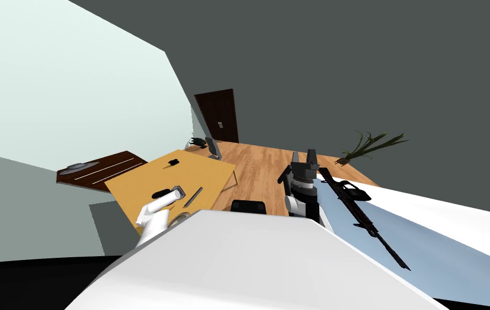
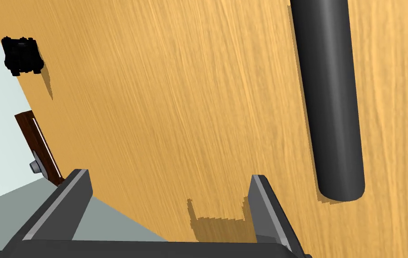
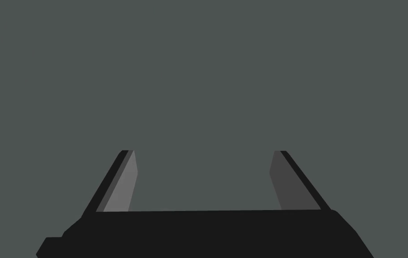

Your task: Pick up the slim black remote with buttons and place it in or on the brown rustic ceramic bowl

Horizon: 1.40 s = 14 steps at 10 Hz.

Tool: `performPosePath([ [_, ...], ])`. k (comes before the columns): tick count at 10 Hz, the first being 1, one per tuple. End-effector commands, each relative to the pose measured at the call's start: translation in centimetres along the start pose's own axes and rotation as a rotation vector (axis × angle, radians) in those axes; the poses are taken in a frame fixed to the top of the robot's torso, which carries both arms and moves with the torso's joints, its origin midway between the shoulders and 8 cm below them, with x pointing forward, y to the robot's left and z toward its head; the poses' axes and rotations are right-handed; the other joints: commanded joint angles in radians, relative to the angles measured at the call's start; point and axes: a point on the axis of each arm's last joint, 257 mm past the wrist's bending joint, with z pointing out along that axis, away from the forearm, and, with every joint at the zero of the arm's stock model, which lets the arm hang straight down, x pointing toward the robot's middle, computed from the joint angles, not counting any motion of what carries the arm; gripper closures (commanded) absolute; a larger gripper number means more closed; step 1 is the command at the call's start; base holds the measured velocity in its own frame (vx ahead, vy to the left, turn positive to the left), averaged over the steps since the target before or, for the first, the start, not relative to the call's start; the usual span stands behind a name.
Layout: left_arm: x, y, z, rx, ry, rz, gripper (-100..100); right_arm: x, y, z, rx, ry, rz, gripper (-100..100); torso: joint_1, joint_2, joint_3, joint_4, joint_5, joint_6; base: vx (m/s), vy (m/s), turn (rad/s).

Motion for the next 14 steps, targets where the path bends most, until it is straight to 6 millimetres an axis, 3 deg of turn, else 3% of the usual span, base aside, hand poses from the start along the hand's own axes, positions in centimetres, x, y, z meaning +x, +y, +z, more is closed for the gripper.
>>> performPosePath([
  [1, -1.6, 2.6, 0.5, -0.083, -0.024, -0.045, -100, 0.0, 0.0, 0.0, 0.0, 0.0, 0.0, 0, 0.0, 0.0, 0.0, 0.0, 0.0, 0.0, 0.043, 0.013, -0.085],
  [2, -1.6, 2.8, 0.5, -0.087, -0.024, -0.046, -100, 0.0, 0.0, 0.0, 0.0, 0.0, 0.0, 0, 0.0, 0.0, 0.0, 0.0, 0.0, 0.0, 0.04, 0.012, -0.039],
  [5, -3.9, 6.5, 0.7, -0.213, -0.058, -0.125, -100, 0.0, 0.0, 0.0, 0.0, 0.0, 0.0, 0, 0.0, 0.0, 0.0, 0.0, 0.0, 0.0, 0.04, 0.018, -0.054],
  [6, -3.9, 6.7, 0.7, -0.221, -0.059, -0.125, -100, 0.0, 0.0, 0.0, 0.0, 0.0, 0.0, 0, 0.0, 0.0, 0.0, 0.0, 0.0, 0.0, 0.036, 0.023, -0.04],
  [7, -4.7, 8.5, 0.6, -0.279, -0.073, -0.164, -100, 0.0, 0.0, 0.0, 0.0, 0.0, 0.0, 0, 0.0, 0.0, 0.0, 0.0, 0.0, 0.0, 0.045, 0.027, -0.061],
  [8, -4.7, 8.6, 0.6, -0.283, -0.073, -0.164, -100, 0.0, 0.0, 0.0, 0.0, 0.0, 0.0, 0, 0.001, -0.001, 0.0, 0.0, 0.0, 0.0, 0.036, 0.02, -0.047],
  [10, -6.1, 11.6, 0.2, -0.382, -0.095, -0.235, -100, 0.0, 0.0, 0.0, 0.0, 0.0, 0.0, 0, 0.0, 0.0, 0.0, 0.0, 0.0, 0.0, 0.045, 0.033, -0.091],
  [14, -7.0, 15.2, -0.7, -0.501, -0.116, -0.302, -100, 0.0, 0.0, 0.0, 0.0, 0.0, 0.0, 0, 0.0, 0.0, 0.0, 0.0, 0.0, 0.0, 0.035, 0.027, -0.044],
])
